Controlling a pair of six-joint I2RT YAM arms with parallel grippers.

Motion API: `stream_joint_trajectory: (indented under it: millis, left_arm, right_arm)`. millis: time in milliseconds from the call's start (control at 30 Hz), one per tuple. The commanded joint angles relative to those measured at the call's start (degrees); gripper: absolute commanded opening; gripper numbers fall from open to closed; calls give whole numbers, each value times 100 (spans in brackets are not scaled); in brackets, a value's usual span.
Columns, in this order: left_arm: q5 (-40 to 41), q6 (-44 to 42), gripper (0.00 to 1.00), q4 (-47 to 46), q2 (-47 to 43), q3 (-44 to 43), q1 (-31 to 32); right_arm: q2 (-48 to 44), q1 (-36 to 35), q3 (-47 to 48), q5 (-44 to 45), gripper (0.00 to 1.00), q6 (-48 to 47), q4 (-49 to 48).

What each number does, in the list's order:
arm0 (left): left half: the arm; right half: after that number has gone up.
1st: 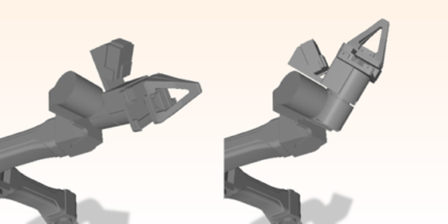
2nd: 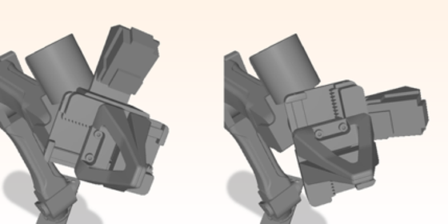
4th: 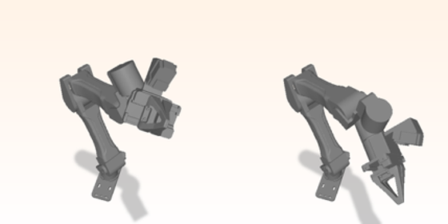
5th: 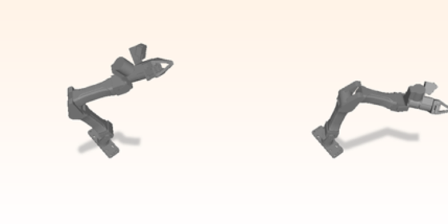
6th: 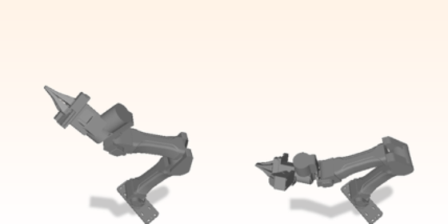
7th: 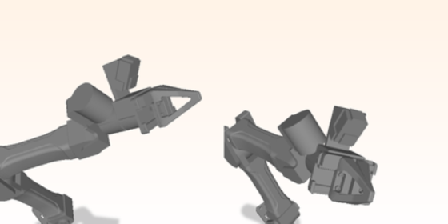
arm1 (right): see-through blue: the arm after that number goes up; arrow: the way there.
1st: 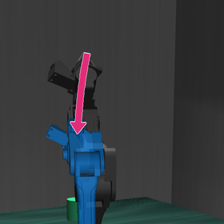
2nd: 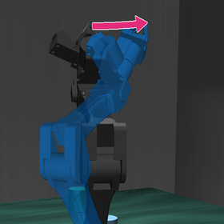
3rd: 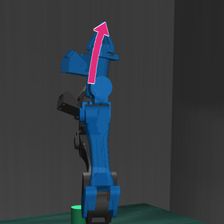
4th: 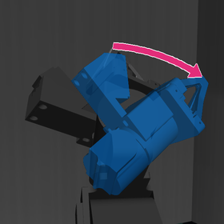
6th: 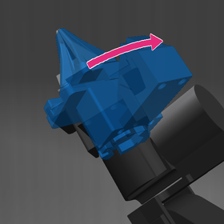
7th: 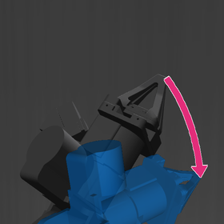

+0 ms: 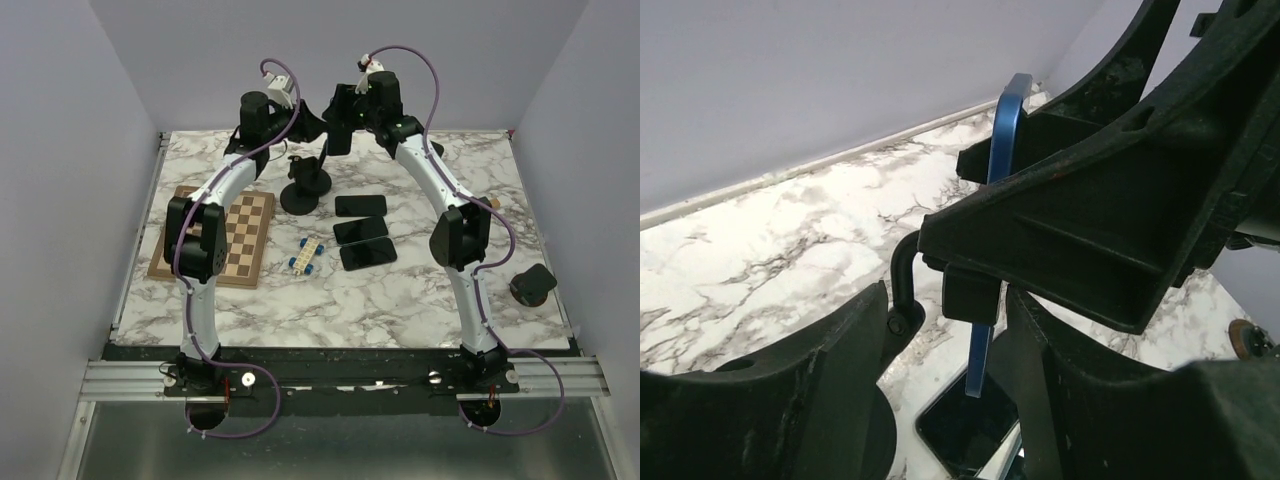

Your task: Remove the phone from the phone stand

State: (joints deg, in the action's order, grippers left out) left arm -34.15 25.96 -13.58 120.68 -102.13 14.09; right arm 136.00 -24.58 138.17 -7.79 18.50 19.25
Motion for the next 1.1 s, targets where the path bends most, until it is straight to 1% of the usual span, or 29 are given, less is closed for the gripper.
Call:
stream_joint_trajectory:
  millis: [0,267,500,567,633,700,733,867,933,1033,1067]
  left_arm:
    - [-92,154,58,-73,251,-362,118]
    - [-84,287,51,-145,441,-662,199]
    - [-81,421,38,-200,535,-861,226]
    - [-99,453,32,-203,572,-927,235]
    - [-147,495,20,-214,609,-994,252]
    - [-200,574,3,-220,646,-1061,252]
    - [-202,626,0,-232,659,-1088,252]
    - [-241,908,0,-241,800,-1262,219]
    - [-417,1139,0,-479,884,-1283,162]
    - [-665,1258,0,-531,1046,-1486,88]
    - [-726,1240,0,-423,1113,-1582,57]
  right_arm:
    - [-143,-45,382,-88,1,169,-289]
    - [-119,-43,425,-108,1,110,-325]
    - [-135,-45,340,-43,1,-50,-288]
    - [-168,-43,284,-49,1,-141,-323]
    - [-209,-47,204,76,1,-220,-366]
    - [-293,-46,49,479,0,-377,-433]
    - [-362,-45,-104,638,1,-482,-530]
    - [-513,-47,-553,1298,1,-1054,-996]
    - [-511,-40,-697,1495,1,-1348,-1218]
    - [-660,-34,-1185,1338,1,-1706,-1777]
    - [-659,-17,-1179,1191,1,-1745,-1842]
